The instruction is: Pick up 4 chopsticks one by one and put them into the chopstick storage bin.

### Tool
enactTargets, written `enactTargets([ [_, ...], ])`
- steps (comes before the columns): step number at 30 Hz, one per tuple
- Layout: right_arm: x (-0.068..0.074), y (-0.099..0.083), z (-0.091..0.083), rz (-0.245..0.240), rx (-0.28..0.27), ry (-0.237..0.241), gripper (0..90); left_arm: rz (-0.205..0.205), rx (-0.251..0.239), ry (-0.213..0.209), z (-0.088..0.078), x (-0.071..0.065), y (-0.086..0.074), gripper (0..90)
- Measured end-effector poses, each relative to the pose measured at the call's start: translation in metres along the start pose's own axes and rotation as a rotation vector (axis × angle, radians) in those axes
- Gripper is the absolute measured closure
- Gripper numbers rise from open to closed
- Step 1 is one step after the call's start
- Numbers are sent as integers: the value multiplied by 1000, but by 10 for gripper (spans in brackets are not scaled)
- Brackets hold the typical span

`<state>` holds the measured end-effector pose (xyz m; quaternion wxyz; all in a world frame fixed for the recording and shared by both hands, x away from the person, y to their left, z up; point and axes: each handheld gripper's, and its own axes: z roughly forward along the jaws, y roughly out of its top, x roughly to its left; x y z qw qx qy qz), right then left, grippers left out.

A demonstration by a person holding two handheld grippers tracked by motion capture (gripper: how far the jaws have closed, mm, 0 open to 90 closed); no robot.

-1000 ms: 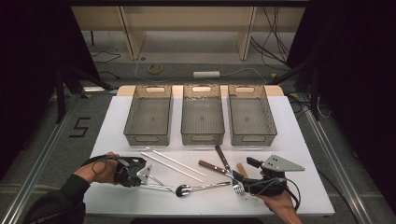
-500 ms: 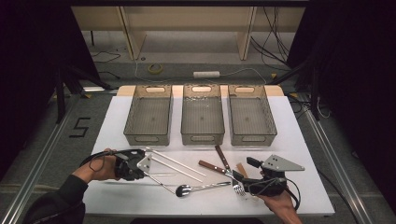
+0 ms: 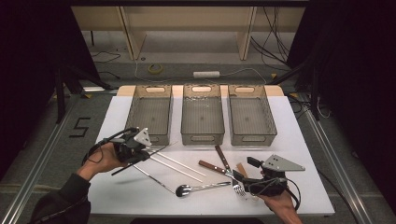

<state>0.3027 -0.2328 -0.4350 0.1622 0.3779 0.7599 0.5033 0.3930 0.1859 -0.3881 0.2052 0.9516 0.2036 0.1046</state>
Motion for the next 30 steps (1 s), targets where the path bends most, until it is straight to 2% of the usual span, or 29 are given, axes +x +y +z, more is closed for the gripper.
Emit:
enactTargets([
  [1,0,0,0,0,0,0,266,0,0,0,0,0,0,853],
  [2,0,0,0,-3,-2,0,266,-31,-25,11,-4,4,3,854],
  [3,0,0,0,-3,-2,0,266,-31,-25,11,-4,4,3,854],
  [4,0,0,0,-3,-2,0,266,-60,-54,21,-8,8,5,853],
  [5,0,0,0,-3,-2,0,266,-60,-54,21,-8,8,5,853],
  [6,0,0,0,2,-2,0,266,-82,-74,35,-12,13,8,854],
  [11,0,0,-1,3,-4,2,266,-121,-120,54,-20,26,11,854],
  [12,0,0,-1,2,-8,1,266,-156,-143,68,-25,32,13,854],
  [15,0,0,-1,5,-8,2,266,-180,-162,79,-28,38,15,854],
  [16,0,0,-1,7,-8,2,265,-210,-181,87,-31,44,17,854],
  [17,0,0,-1,6,-9,2,264,-210,-181,87,-31,44,17,854],
  [18,0,0,-1,5,-10,2,264,-239,-199,95,-33,50,19,854],
  [23,0,0,-1,5,-10,3,264,-275,-220,112,-39,60,25,854],
  [24,0,0,-1,5,-11,3,264,-296,-230,119,-42,65,28,854],
  [25,0,0,-1,5,-11,3,264,-296,-230,119,-42,65,28,854],
  [26,0,0,-1,4,-10,3,264,-321,-247,132,-45,71,31,854],
  [27,0,0,-1,4,-10,3,264,-321,-247,132,-45,71,31,854],
  [28,0,0,-1,2,-10,3,264,-335,-265,150,-48,77,33,854],
  [30,0,0,-1,5,-9,6,264,-343,-277,150,-49,81,34,854],
])
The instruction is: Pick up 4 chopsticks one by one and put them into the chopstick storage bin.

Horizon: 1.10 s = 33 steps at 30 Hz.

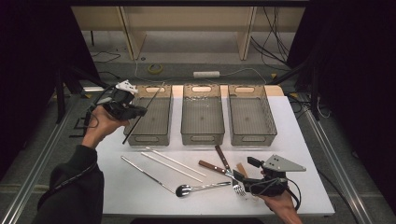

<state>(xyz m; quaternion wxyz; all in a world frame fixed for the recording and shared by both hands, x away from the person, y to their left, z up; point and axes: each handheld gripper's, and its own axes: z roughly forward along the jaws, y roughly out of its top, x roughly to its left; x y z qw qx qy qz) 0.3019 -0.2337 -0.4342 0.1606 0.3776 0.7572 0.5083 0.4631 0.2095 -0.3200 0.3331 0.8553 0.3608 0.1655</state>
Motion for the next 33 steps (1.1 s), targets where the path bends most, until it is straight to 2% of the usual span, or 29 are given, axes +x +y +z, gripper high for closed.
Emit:
enactTargets([
  [3,0,0,0,1,0,1,264,-24,-21,20,1,7,6,854],
  [4,-1,0,0,1,0,1,264,-48,-42,33,2,12,8,854],
  [7,-1,0,0,1,1,2,264,-61,-63,47,4,18,9,854],
  [8,-1,0,0,2,1,3,264,-86,-83,55,7,23,10,854],
  [14,-1,0,2,0,5,8,264,-115,-116,104,13,34,14,854],
  [17,0,0,2,-4,4,8,264,-125,-119,115,16,36,13,854],
  [18,0,0,2,-3,5,10,264,-148,-124,115,20,40,11,854],
  [21,0,0,3,0,9,12,264,-153,-121,114,24,42,9,854],
  [24,0,-1,3,2,10,14,264,-190,-120,119,33,48,2,854],
  [29,-1,-1,3,3,9,14,264,-209,-118,131,41,53,-6,853],
  [30,-1,-1,3,4,9,14,264,-229,-125,129,45,55,-9,853],
  [33,0,-1,3,3,8,16,264,-238,-116,127,49,58,-12,854],
])
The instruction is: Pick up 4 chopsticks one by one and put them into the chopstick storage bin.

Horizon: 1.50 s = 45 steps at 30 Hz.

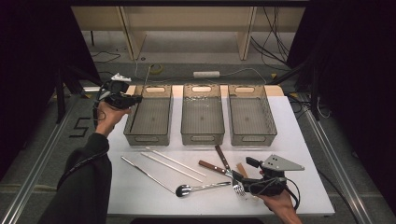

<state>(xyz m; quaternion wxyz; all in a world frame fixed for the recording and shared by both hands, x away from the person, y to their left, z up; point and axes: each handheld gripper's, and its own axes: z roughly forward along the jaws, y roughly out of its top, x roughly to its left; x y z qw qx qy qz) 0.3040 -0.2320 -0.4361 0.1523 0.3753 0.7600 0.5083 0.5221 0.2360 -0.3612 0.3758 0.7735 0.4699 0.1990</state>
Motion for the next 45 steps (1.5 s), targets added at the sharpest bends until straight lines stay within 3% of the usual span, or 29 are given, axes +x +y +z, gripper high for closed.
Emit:
enactTargets([
  [10,0,0,0,1,-2,1,264,5,21,10,16,-1,-11,853],
  [23,0,0,-2,0,-4,1,265,-23,58,16,31,3,-25,851],
  [31,0,0,-1,-3,-4,0,265,-38,57,21,35,5,-31,849],
  [38,0,0,-1,-4,-3,0,265,-25,74,28,39,4,-32,841],
  [42,0,0,-1,0,-5,1,265,-41,73,38,40,5,-35,838],
  [43,0,0,-1,-2,-5,1,265,-71,67,33,40,6,-36,804],
  [45,0,0,-1,-2,-3,1,265,-60,76,48,38,4,-35,795],
])
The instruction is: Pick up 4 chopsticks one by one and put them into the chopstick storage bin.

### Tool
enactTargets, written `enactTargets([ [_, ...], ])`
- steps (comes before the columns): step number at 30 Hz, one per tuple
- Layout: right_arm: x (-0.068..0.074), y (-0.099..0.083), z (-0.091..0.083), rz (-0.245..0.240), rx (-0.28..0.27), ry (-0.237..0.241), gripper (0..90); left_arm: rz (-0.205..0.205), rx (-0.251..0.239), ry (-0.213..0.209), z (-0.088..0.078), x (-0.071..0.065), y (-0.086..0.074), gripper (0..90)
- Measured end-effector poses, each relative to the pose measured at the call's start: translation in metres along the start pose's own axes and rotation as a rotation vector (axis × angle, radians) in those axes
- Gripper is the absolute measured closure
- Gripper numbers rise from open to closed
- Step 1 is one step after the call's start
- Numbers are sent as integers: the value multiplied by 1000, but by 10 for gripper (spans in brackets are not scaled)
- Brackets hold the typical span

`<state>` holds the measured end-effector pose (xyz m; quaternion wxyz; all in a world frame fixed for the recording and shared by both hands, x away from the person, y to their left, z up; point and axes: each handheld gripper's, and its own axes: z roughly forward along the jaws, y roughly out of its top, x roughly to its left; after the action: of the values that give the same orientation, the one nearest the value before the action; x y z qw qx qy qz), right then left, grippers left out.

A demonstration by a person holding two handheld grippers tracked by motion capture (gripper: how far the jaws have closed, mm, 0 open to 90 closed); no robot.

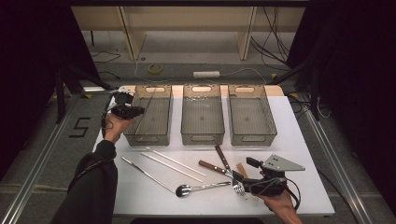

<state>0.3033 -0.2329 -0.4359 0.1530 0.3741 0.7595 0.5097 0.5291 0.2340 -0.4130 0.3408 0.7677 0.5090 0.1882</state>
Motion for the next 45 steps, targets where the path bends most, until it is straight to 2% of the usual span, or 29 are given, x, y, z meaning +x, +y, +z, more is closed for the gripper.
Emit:
enactTargets([
  [3,0,0,0,1,0,0,265,-4,4,21,-1,-1,0,752],
  [4,0,0,0,3,-2,0,265,-29,1,31,-4,-1,-1,671],
  [5,0,0,0,4,-3,-1,265,-29,1,31,-4,-1,-1,645],
  [6,0,0,0,4,-2,-1,265,-48,-1,-3,-6,-4,-4,620],
  [9,0,0,0,-1,-1,-2,265,-30,2,-19,-11,-11,-8,517],
  [10,0,0,0,-1,-1,-2,265,-4,-3,-42,-18,-19,-12,495],
  [11,0,0,0,-1,0,-3,265,-4,-3,-42,-18,-19,-12,472],
  [12,0,0,0,-1,1,-4,265,45,-14,-62,-27,-29,-16,457],
  [13,0,0,0,1,1,-4,265,45,-14,-62,-27,-29,-16,448],
  [14,0,0,0,0,3,-5,265,121,4,-79,-34,-37,-18,443],
  [15,0,0,0,1,2,-5,265,121,4,-79,-34,-37,-18,431],
  [16,0,0,-1,0,-1,-4,265,158,25,-78,-41,-44,-17,412],
  [17,0,0,-1,0,-1,-4,265,158,25,-78,-41,-44,-17,402],
  [19,2,1,-1,-6,0,-5,265,178,23,-118,-49,-48,-15,384],
  [20,2,1,-2,-4,-3,-4,265,220,30,-121,-55,-53,-15,376],
  [21,2,1,-2,-4,-3,-4,265,220,30,-121,-55,-53,-15,375],
  [22,1,1,-2,-4,-3,-5,265,250,39,-131,-57,-57,-15,371],
  [26,1,1,-3,-8,-6,-7,265,278,47,-149,-59,-64,-17,353],
  [28,2,1,-3,-8,-7,-6,265,324,76,-151,-60,-70,-19,345],
  [30,2,1,-3,-9,-5,-6,265,335,88,-148,-60,-72,-20,328],
  [32,2,1,-3,-14,-5,-3,265,372,117,-138,-63,-78,-23,315],
  [33,3,1,-3,-16,-5,-2,265,372,117,-138,-63,-78,-23,313],
  [40,3,1,-4,-17,-3,-1,265,471,195,-170,-71,-89,-29,308],
  [41,3,1,-4,-17,-3,-1,265,471,195,-170,-71,-89,-29,306],
  [43,3,1,-3,-18,-3,-1,265,506,220,-181,-72,-93,-31,303],
  [44,3,1,-3,-16,-2,-1,265,540,246,-193,-72,-96,-33,303],
  [45,4,1,-3,-16,-2,-1,265,540,246,-193,-72,-96,-33,304],
])
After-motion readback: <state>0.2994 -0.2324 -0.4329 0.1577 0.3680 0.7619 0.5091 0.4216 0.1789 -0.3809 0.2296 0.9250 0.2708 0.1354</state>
